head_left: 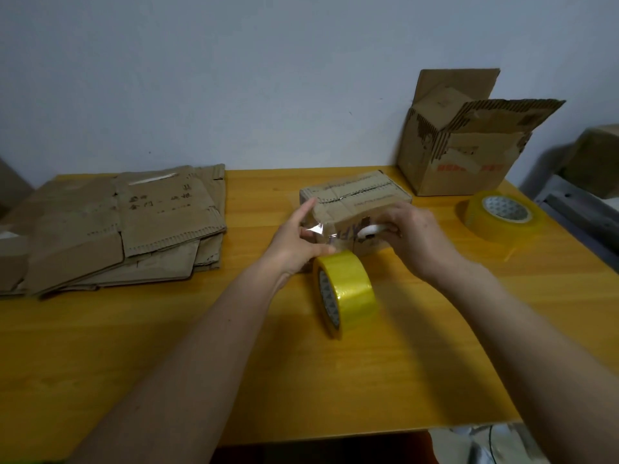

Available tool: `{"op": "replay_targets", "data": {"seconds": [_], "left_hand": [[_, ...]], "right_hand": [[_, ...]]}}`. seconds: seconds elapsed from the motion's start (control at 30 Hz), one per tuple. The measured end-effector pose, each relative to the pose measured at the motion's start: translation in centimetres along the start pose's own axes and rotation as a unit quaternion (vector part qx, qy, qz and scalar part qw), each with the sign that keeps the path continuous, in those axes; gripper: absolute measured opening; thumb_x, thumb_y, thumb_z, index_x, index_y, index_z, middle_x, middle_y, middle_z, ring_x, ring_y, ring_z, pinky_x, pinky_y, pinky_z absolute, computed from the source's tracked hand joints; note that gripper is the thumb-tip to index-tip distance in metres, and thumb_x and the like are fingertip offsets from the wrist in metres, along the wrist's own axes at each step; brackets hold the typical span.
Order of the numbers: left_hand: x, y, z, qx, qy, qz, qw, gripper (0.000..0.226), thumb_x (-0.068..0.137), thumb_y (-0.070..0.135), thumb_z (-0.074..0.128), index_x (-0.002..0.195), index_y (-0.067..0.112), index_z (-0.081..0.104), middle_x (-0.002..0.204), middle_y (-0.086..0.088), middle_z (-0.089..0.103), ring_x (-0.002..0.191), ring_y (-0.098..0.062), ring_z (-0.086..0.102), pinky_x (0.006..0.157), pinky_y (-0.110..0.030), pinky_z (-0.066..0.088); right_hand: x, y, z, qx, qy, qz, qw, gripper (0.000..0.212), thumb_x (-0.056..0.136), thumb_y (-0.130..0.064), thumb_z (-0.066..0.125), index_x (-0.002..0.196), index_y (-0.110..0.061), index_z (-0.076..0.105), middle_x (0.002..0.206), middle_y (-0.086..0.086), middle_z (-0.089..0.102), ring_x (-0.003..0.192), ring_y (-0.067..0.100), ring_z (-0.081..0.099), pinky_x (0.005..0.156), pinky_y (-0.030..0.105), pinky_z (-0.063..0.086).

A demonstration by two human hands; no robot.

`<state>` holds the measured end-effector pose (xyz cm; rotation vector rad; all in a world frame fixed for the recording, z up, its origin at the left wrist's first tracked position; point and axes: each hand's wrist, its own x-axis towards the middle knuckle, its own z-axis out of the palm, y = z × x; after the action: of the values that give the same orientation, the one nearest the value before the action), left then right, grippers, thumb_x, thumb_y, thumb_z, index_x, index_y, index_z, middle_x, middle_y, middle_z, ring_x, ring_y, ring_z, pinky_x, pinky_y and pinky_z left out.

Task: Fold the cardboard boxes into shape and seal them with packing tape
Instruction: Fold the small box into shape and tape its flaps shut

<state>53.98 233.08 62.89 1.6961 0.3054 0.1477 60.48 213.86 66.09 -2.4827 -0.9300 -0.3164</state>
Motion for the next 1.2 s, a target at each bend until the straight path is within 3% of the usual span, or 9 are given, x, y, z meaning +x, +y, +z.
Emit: {"op": "replay_targets", "data": {"seconds": [0.17, 0.3, 0.37, 0.47, 0.57, 0.67, 0.97, 1.07, 1.2], "left_hand": [[0.1, -0.2, 0.0, -0.004, -0.002, -0.001, 1.000, 0.102, 0.066, -0.002, 0.082, 0.144, 0.043, 0.033, 0.115, -0.010, 0.056, 0.109, -0.018, 0.054, 0.077, -0.023, 0.052], [0.0, -0.1, 0.2, -0.002, -0.003, -0.002, 1.000, 0.101, 0.066, -0.002, 0.081, 0.143, 0.043, 0.033, 0.116, -0.009, 0.056, 0.107, -0.016, 0.055, 0.068, -0.016, 0.050], [-0.1, 0.0, 0.2, 0.001, -0.005, 0.001, 1.000, 0.101, 0.068, -0.004, 0.080, 0.144, 0.042, 0.032, 0.119, -0.007, 0.054, 0.107, -0.014, 0.053, 0.060, -0.010, 0.049], [-0.2, 0.1, 0.2, 0.004, -0.003, 0.006, 1.000, 0.100, 0.068, -0.004, 0.079, 0.145, 0.040, 0.033, 0.113, -0.008, 0.056, 0.106, -0.018, 0.055, 0.068, -0.016, 0.052], [-0.3, 0.1, 0.1, -0.002, -0.007, 0.006, 1.000, 0.098, 0.070, -0.005, 0.078, 0.145, 0.038, 0.033, 0.107, -0.013, 0.061, 0.100, -0.019, 0.062, 0.072, -0.019, 0.054], [-0.4, 0.2, 0.1, -0.021, -0.018, 0.007, 1.000, 0.097, 0.071, -0.009, 0.076, 0.146, 0.034, 0.033, 0.115, -0.015, 0.064, 0.102, -0.021, 0.065, 0.074, -0.019, 0.055], [-0.2, -0.2, 0.0, -0.026, -0.014, 0.010, 1.000, 0.096, 0.071, -0.008, 0.077, 0.145, 0.038, 0.036, 0.108, -0.006, 0.059, 0.096, -0.011, 0.059, 0.070, -0.016, 0.054], [-0.1, -0.2, 0.0, -0.031, -0.011, 0.006, 0.999, 0.099, 0.068, -0.008, 0.078, 0.144, 0.040, 0.036, 0.118, -0.009, 0.059, 0.108, -0.019, 0.059, 0.089, -0.032, 0.054], [0.0, -0.2, 0.1, -0.015, -0.006, 0.009, 1.000, 0.101, 0.067, -0.008, 0.078, 0.145, 0.039, 0.035, 0.112, 0.000, 0.057, 0.103, -0.011, 0.057, 0.073, -0.018, 0.054]], "right_hand": [[-2.0, 3.1, 3.6, 0.043, -0.158, 0.150, 0.975, 0.006, 0.092, -0.012, 0.059, 0.094, -0.013, 0.065, 0.101, 0.009, 0.061, 0.089, 0.020, 0.053, 0.072, 0.029, 0.039], [-2.1, 3.2, 4.6, 0.051, -0.170, 0.192, 0.965, 0.017, 0.092, -0.016, 0.059, 0.107, -0.014, 0.067, 0.108, 0.012, 0.064, 0.096, 0.024, 0.056, 0.076, 0.030, 0.041], [-1.5, 2.8, 4.2, -0.006, -0.126, 0.162, 0.979, 0.020, 0.091, -0.021, 0.061, 0.109, -0.014, 0.066, 0.111, 0.010, 0.060, 0.103, 0.025, 0.054, 0.080, 0.031, 0.042], [0.3, 0.5, 2.8, -0.006, 0.065, 0.037, 0.997, 0.015, 0.088, -0.023, 0.064, 0.100, -0.014, 0.067, 0.103, 0.001, 0.055, 0.104, 0.019, 0.048, 0.080, 0.028, 0.038], [2.8, -1.9, 2.6, 0.087, 0.014, -0.051, 0.995, 0.032, 0.087, -0.025, 0.066, 0.118, -0.017, 0.065, 0.126, 0.001, 0.056, 0.121, 0.018, 0.044, 0.096, 0.025, 0.032], [4.0, -2.2, 3.8, 0.061, -0.071, -0.042, 0.995, 0.043, 0.088, -0.031, 0.065, 0.129, -0.021, 0.059, 0.137, -0.005, 0.051, 0.130, 0.016, 0.037, 0.106, 0.030, 0.028], [4.0, -1.9, 4.0, 0.148, -0.064, -0.008, 0.987, 0.037, 0.085, -0.018, 0.069, 0.122, -0.016, 0.064, 0.131, -0.002, 0.057, 0.124, 0.016, 0.045, 0.106, 0.033, 0.034], [2.8, -1.4, 3.4, 0.168, 0.051, 0.014, 0.984, 0.019, 0.087, -0.018, 0.066, 0.106, -0.013, 0.069, 0.108, -0.001, 0.064, 0.105, 0.014, 0.054, 0.092, 0.031, 0.045], [0.5, 0.6, 3.8, 0.046, 0.121, 0.093, 0.987, 0.012, 0.090, -0.026, 0.061, 0.084, -0.017, 0.059, 0.089, -0.003, 0.054, 0.092, 0.017, 0.051, 0.074, 0.024, 0.037]]}}
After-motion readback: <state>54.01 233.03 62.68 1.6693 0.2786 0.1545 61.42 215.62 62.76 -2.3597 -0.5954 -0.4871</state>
